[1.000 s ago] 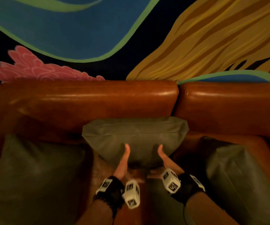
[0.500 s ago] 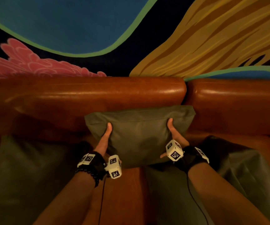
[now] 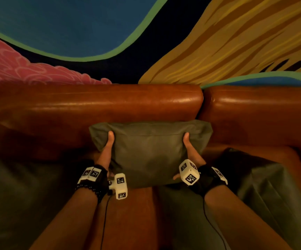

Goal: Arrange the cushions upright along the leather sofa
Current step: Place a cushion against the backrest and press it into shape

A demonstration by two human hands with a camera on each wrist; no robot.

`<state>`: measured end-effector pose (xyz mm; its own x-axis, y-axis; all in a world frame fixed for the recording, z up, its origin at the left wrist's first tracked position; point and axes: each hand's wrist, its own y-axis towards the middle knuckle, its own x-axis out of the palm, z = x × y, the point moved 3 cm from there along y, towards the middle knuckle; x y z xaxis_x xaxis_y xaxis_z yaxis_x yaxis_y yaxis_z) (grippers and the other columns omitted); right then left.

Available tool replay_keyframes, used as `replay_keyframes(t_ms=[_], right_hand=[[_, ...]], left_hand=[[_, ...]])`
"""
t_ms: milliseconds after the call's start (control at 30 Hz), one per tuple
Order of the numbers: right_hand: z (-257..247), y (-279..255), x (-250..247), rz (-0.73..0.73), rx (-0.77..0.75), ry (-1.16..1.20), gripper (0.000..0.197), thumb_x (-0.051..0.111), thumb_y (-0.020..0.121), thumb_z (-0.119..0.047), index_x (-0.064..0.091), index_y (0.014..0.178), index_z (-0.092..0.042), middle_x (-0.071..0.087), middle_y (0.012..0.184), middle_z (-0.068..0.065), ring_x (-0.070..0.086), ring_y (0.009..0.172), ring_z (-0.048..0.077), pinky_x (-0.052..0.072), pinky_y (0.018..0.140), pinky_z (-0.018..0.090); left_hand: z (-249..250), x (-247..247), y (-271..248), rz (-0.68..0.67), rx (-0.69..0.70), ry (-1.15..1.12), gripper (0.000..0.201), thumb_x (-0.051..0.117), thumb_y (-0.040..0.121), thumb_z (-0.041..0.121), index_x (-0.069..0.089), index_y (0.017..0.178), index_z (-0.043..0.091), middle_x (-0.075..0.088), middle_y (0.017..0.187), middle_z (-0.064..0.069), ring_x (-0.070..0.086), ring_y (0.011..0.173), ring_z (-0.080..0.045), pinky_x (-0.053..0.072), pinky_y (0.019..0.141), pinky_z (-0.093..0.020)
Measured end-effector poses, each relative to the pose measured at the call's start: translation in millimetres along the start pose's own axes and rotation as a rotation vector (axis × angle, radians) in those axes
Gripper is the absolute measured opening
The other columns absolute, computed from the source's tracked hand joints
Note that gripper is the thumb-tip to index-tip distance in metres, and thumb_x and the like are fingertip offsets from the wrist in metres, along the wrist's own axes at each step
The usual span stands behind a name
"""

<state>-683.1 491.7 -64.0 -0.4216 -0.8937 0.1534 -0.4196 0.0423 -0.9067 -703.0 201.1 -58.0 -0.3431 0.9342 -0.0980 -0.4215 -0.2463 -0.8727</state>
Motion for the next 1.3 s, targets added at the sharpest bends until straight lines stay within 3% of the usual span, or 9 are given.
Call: replay_keyframes(t_ms=[100,200,300,367,467,567,700,1033,1300], right_hand=[[4,-6,-24,0.232,-0.038,-0.102,0.138,0.086,0.046,-0.09,0.048,0.159,-0.023,0.059,0.154,0.008,0.064,0.131,0.036,0.05,0.111,0.059],[2,-19,-47,0.5,-0.237,-0.256,0.182,0.095,0.019,-0.085,0.013,0.171,-0.028,0.041,0.17,0.006,0.06,0.139,0.036,0.055,0.105,0.065],[-14,-47,-43,0.538,-0.527,-0.798,0.187,0.095,0.028,-0.082,-0.011,0.172,-0.026,-0.005,0.181,0.008,0.02,0.164,0.036,0.029,0.129,0.061],[-23,-67,-26,0.475,-0.733,-1.275,0.179,0.091,0.038,-0.083,-0.006,0.173,-0.02,-0.014,0.179,0.013,-0.007,0.167,0.032,0.005,0.135,0.057],[-22,-67,6,0.2,-0.84,-1.839,0.169,0.091,0.048,-0.077,-0.006,0.173,-0.02,-0.018,0.178,0.016,-0.016,0.165,0.034,-0.004,0.134,0.059],[-23,-52,35,0.019,-0.773,-2.142,0.167,0.091,0.055,-0.073,-0.013,0.172,-0.015,-0.022,0.176,0.019,-0.02,0.164,0.036,-0.016,0.131,0.056],[-38,-30,52,-0.014,-0.631,-2.261,0.173,0.094,0.052,-0.07,-0.017,0.171,-0.012,-0.016,0.178,0.018,-0.016,0.165,0.036,-0.014,0.131,0.059],[-92,-17,15,0.032,-0.523,-2.142,0.16,0.101,0.039,-0.059,0.012,0.169,-0.03,0.037,0.163,0.004,0.037,0.151,0.031,0.022,0.132,0.053],[-112,-31,-4,0.027,-0.396,-2.198,0.106,0.101,0.055,-0.049,0.055,0.146,-0.022,0.072,0.129,0.004,0.07,0.116,0.025,0.058,0.093,0.037]], left_hand=[[-6,-18,-8,0.179,0.103,-0.043,0.141,0.074,0.039,0.095,0.028,0.157,0.033,0.048,0.154,-0.007,0.053,0.133,-0.037,0.044,0.11,-0.059],[3,-31,-33,0.262,0.359,0.155,0.143,0.081,0.044,0.084,0.011,0.16,0.038,0.032,0.165,-0.009,0.038,0.147,-0.035,0.034,0.118,-0.052],[20,-26,-71,0.319,0.817,0.648,0.151,0.079,0.039,0.089,0.012,0.161,0.031,0.013,0.171,-0.005,0.013,0.157,-0.028,0.011,0.126,-0.049],[22,-9,-82,0.284,1.09,1.045,0.147,0.07,0.043,0.097,0.019,0.161,0.025,0.012,0.172,-0.006,0.004,0.159,-0.026,-0.001,0.127,-0.049],[15,37,-83,0.048,1.248,1.502,0.149,0.061,0.042,0.101,0.017,0.161,0.023,0.016,0.17,-0.014,0.003,0.159,-0.031,0.0,0.127,-0.057],[4,78,-61,-0.179,1.168,1.794,0.161,0.07,0.04,0.093,-0.013,0.16,0.025,-0.008,0.171,-0.015,-0.013,0.157,-0.035,-0.011,0.125,-0.059],[10,101,-39,-0.222,1.035,1.936,0.169,0.081,0.037,0.084,-0.02,0.158,0.023,-0.004,0.171,-0.013,-0.005,0.157,-0.035,-0.009,0.124,-0.062],[64,17,6,-0.123,0.813,1.977,0.154,0.087,0.032,0.074,0.005,0.156,0.035,0.041,0.152,-0.003,0.039,0.138,-0.029,0.023,0.119,-0.052],[93,-46,15,-0.006,0.699,1.961,0.079,0.074,0.078,0.063,0.044,0.147,0.04,0.062,0.14,-0.003,0.056,0.129,-0.024,0.039,0.109,-0.038]])
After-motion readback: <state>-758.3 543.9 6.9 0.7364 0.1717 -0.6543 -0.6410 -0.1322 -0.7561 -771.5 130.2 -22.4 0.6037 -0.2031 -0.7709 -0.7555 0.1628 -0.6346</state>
